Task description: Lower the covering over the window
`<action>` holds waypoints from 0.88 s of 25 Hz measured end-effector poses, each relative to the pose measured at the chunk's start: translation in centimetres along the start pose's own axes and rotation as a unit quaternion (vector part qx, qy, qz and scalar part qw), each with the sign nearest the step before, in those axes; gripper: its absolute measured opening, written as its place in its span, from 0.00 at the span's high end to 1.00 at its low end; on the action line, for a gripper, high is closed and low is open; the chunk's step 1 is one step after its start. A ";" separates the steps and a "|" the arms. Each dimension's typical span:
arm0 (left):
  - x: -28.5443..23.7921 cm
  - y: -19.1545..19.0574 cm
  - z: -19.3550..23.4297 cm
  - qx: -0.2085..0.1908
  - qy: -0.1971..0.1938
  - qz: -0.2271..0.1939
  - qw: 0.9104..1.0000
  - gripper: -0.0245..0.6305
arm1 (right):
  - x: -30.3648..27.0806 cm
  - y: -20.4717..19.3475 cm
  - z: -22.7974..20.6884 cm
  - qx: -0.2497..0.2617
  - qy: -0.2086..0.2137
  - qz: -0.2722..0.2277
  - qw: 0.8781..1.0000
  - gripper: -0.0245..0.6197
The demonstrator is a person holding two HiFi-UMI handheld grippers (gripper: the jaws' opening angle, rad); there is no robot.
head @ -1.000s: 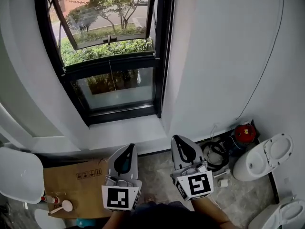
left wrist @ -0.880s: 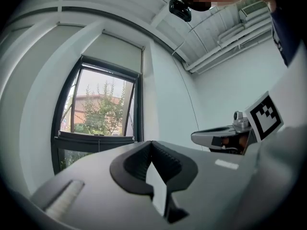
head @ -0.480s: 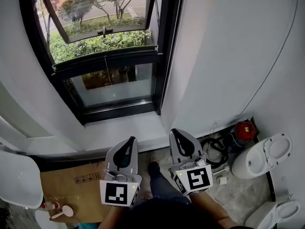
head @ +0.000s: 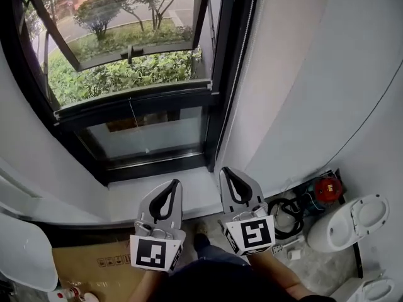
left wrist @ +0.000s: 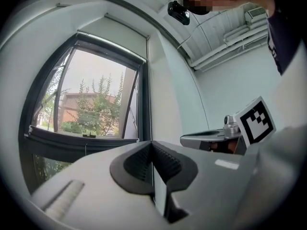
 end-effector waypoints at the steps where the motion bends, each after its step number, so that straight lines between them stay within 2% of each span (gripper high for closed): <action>1: -1.5 0.0 0.8 -0.001 -0.006 -0.008 1.000 0.95 | -1.5 -0.1 -0.6 0.001 -0.001 0.000 1.000 0.94; 10: -12.4 -1.7 6.3 0.015 -0.058 0.001 0.998 0.95 | -13.0 -1.5 -4.7 0.009 -0.021 -0.009 1.000 0.94; 15: -15.9 -2.8 8.0 0.021 -0.089 0.003 0.996 0.95 | -15.7 -2.8 -6.0 0.002 -0.048 0.004 0.999 0.94; 22: -20.5 -2.8 9.9 0.026 -0.156 -0.005 0.987 0.95 | -17.9 -3.1 -6.7 0.002 -0.106 0.017 0.994 0.94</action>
Point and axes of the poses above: the fingertips, and each gripper's own axes: x backward along the fingers, z to its left, y out of its top, the point moved 8 cm from there along x, backward along the fingers, and after that the axes turned 8 degrees about -y, right-handed, at the moved point
